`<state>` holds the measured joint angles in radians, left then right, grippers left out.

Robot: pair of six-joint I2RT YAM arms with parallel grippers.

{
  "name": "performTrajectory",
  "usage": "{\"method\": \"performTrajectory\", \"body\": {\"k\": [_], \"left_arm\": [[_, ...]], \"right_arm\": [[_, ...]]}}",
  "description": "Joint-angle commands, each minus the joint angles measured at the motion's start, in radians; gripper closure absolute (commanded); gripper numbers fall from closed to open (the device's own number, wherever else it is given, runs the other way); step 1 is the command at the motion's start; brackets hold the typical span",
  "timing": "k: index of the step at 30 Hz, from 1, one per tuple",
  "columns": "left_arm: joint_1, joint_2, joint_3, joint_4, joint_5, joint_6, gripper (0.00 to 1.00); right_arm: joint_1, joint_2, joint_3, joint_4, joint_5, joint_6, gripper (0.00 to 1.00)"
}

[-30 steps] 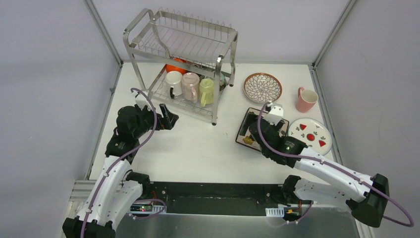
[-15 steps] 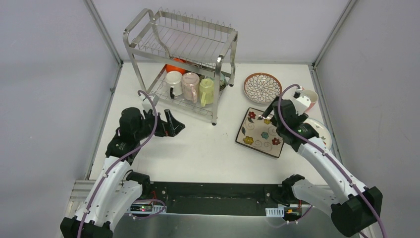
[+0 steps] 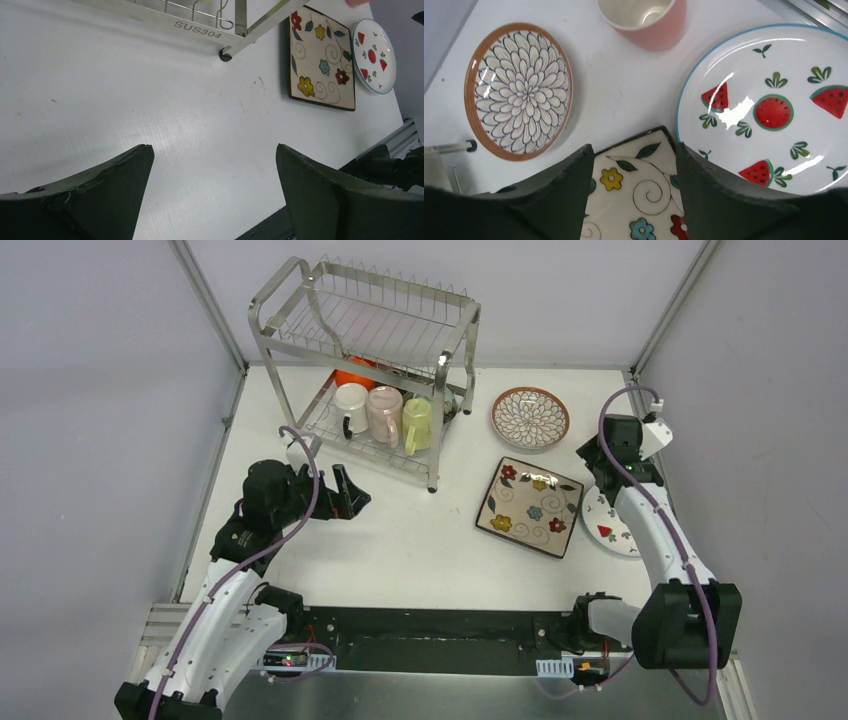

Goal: Load the mixed dishes into the dish rack
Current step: Pick up the cup at the corner of the board.

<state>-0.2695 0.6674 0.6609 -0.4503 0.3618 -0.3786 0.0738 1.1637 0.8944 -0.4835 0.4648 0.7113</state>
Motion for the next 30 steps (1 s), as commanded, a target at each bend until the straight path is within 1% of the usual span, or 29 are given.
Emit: {"method": "performTrajectory", "body": {"k": [1, 4, 7, 11, 13, 15, 19, 30], "left_arm": [[-0.014, -0.024, 0.018, 0.001, -0.034, 0.026, 0.02], [-0.018, -0.024, 0.022, -0.006, -0.042, 0.037, 0.03], [-0.023, -0.028, 0.026, -0.014, -0.053, 0.045, 0.03], [-0.03, -0.028, 0.029, -0.016, -0.068, 0.048, 0.03], [-0.03, -0.028, 0.031, -0.024, -0.086, 0.047, 0.03], [-0.03, -0.032, 0.035, -0.03, -0.113, 0.045, 0.03], [-0.032, -0.038, 0.04, -0.042, -0.138, 0.05, 0.03], [-0.045, -0.046, 0.046, -0.048, -0.131, 0.069, 0.04]], "right_arm": [[-0.11, 0.068, 0.092, 0.091, -0.105, 0.019, 0.4], [-0.169, 0.096, 0.104, 0.104, -0.116, 0.033, 0.48], [-0.225, 0.118, 0.099, 0.126, -0.127, 0.051, 0.51], [-0.291, 0.171, 0.1, 0.143, -0.177, 0.089, 0.52], [-0.319, 0.191, 0.086, 0.195, -0.225, 0.102, 0.51], [-0.333, 0.209, 0.082, 0.239, -0.225, 0.102, 0.51], [-0.353, 0.259, 0.121, 0.239, -0.225, 0.102, 0.51], [-0.386, 0.322, 0.171, 0.232, -0.225, 0.102, 0.51]]}}
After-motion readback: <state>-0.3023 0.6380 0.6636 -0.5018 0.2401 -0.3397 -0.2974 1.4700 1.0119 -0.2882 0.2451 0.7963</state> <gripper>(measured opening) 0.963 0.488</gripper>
